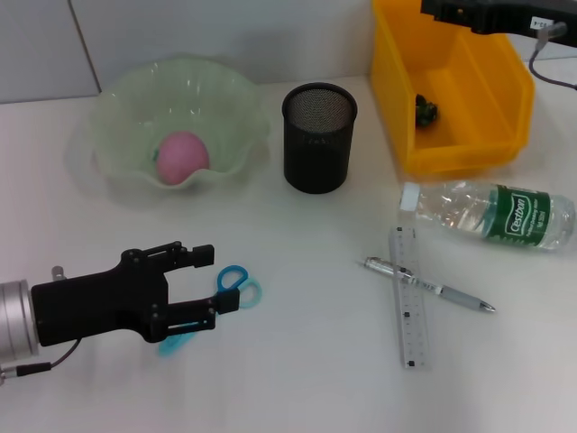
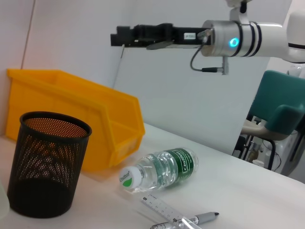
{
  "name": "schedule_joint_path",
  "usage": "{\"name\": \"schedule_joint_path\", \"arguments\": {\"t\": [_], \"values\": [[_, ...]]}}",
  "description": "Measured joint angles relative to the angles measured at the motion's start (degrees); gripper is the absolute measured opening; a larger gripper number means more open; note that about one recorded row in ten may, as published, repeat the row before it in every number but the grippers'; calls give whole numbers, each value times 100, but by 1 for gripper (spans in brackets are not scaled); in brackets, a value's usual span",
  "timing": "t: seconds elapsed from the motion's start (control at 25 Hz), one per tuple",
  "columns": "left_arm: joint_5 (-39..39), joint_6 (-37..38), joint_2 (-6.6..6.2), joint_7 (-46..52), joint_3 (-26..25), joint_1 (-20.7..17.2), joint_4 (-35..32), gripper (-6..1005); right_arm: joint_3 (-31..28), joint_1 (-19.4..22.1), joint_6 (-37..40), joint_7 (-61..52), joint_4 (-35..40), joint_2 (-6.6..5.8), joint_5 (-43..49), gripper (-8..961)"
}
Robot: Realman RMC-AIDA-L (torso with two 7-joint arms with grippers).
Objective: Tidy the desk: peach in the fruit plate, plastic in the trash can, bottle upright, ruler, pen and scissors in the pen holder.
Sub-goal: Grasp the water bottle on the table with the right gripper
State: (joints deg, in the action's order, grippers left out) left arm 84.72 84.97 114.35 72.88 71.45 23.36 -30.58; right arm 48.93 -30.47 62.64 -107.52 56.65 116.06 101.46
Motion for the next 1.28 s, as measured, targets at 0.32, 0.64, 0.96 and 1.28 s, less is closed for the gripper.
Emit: {"name": "schedule_joint_path", "arguments": {"t": [0.32, 0.64, 0.96, 1.28], "values": [[3, 17, 0, -9, 0, -5, -2, 781, -699, 93, 1563, 320, 25, -120, -137, 710], [10, 11, 0, 9, 0, 0, 1, 781, -843, -115, 2975, -121, 662, -547, 1416, 822], [10, -15, 0, 87, -33, 3, -9, 781, -874, -792, 4012, -397, 1407, -728, 3390, 819], [9, -24, 12, 190, -240, -8, -1, 781, -61, -1373, 4059, -384, 1112, -724, 5151, 818]]}}
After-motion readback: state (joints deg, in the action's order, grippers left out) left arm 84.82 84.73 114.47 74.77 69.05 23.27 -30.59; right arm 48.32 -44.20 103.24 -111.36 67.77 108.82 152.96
